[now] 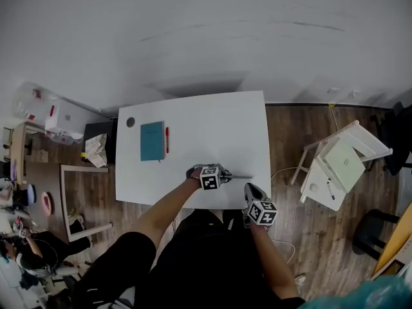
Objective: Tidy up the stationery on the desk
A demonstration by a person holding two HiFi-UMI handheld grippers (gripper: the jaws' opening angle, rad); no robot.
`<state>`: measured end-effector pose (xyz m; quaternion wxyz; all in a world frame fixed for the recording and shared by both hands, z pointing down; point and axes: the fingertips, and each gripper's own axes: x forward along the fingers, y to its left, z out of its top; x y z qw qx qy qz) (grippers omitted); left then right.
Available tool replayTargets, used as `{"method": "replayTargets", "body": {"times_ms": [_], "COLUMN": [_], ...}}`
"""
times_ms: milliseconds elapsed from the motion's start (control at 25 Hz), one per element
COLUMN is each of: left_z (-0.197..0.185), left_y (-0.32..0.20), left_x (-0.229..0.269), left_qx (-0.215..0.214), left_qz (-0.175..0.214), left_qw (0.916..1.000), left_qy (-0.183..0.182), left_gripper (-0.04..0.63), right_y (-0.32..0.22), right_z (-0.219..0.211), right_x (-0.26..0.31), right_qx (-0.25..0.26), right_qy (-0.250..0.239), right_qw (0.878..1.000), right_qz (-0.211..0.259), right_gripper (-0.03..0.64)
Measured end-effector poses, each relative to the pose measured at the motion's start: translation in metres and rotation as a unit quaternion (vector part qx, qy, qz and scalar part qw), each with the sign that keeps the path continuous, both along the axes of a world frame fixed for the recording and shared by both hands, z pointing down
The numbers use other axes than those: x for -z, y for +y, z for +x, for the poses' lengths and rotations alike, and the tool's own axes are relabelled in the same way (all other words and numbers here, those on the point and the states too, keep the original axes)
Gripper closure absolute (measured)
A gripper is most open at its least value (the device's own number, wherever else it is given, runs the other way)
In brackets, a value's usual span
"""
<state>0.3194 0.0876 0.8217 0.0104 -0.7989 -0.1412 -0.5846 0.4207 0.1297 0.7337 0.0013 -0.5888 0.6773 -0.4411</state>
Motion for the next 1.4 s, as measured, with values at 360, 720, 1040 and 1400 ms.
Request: {"method": "replayTargets", "body": {"times_ms": [360,720,1040,1400], "left_z": [-0.065,-0.128,-0.176,-0.217], "left_y": [-0.038,-0.065,-0.105,-0.155], "left_x": [0.016,0.024,0.03,0.034], "left_qx": [0.225,0.352,0.462,0.579], "left_qz": [0.006,-0.009,0.0,0.001], "left_qw": [0.9735,0.9329,0.8825,0.811], "left_qy": [0.039,0.075,0.086,0.082], "left_gripper": [0.511,0.51,0.509,0.509], "right_y": [-0.044,-0.085,-0.136,-0.171], "right_z": [-0.046,-0.107,-0.151,-0.18], "right_x": [0.006,-0.001,0.009,0.014], "right_qx": [0.069,0.116,0.11,0.13], "right_qy": [-0.002,0.028,0.04,0.08], "right_qw": [0.998,0.993,0.993,0.988], "right_qz": [0.011,0.008,0.013,0.006], "right_gripper": [0.578,0.578,0.578,0.578]}}
